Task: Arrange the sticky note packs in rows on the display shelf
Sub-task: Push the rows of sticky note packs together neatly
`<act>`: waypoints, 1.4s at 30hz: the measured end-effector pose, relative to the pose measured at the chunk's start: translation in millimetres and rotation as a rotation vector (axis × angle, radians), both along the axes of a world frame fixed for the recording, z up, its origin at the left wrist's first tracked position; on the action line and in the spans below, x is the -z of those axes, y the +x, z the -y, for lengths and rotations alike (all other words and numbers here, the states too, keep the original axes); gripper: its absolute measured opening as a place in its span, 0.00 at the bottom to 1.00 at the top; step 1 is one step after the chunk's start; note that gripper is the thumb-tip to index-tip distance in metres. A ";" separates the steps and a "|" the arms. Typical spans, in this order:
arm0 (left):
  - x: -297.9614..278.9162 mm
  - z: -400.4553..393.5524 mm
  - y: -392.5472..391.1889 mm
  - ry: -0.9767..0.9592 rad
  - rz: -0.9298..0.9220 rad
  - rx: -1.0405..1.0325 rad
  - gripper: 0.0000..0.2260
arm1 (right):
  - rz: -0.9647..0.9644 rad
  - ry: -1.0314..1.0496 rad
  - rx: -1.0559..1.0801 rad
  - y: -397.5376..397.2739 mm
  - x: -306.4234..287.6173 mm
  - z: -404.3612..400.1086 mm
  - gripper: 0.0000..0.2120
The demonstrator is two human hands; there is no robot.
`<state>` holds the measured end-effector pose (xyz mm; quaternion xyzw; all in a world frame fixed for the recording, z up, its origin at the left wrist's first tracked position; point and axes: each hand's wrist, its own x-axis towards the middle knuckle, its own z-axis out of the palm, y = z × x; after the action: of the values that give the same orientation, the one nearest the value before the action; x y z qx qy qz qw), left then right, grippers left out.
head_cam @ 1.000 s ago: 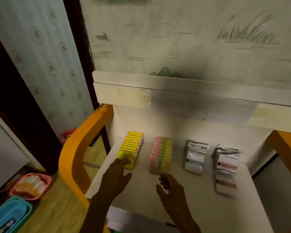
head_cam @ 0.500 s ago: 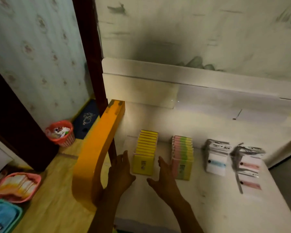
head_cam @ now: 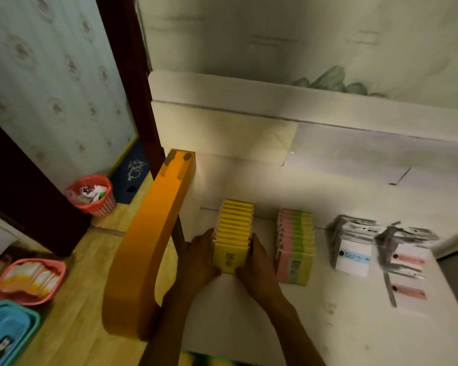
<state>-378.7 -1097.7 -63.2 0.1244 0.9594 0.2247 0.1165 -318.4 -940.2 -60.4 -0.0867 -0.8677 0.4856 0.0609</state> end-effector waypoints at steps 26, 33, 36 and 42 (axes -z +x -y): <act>-16.4 -0.1 -46.0 -0.188 -0.002 0.110 0.59 | -0.096 0.035 -0.186 -53.9 -12.7 -27.1 0.38; -20.4 -2.5 -54.8 -0.156 0.113 0.121 0.62 | 0.072 0.103 -0.245 -67.8 2.9 -37.7 0.51; -20.8 -3.1 -57.8 -0.081 0.180 0.128 0.62 | 0.086 0.019 -0.225 -70.4 5.0 -37.4 0.48; -28.4 -8.1 -52.6 0.083 0.274 0.070 0.53 | 0.044 -0.004 -0.170 -66.4 -7.2 -27.1 0.35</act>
<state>-431.3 -1089.6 -34.8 0.1306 0.9195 0.2749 0.2490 -384.8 -913.1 -53.2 -0.0233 -0.8722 0.4886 0.0000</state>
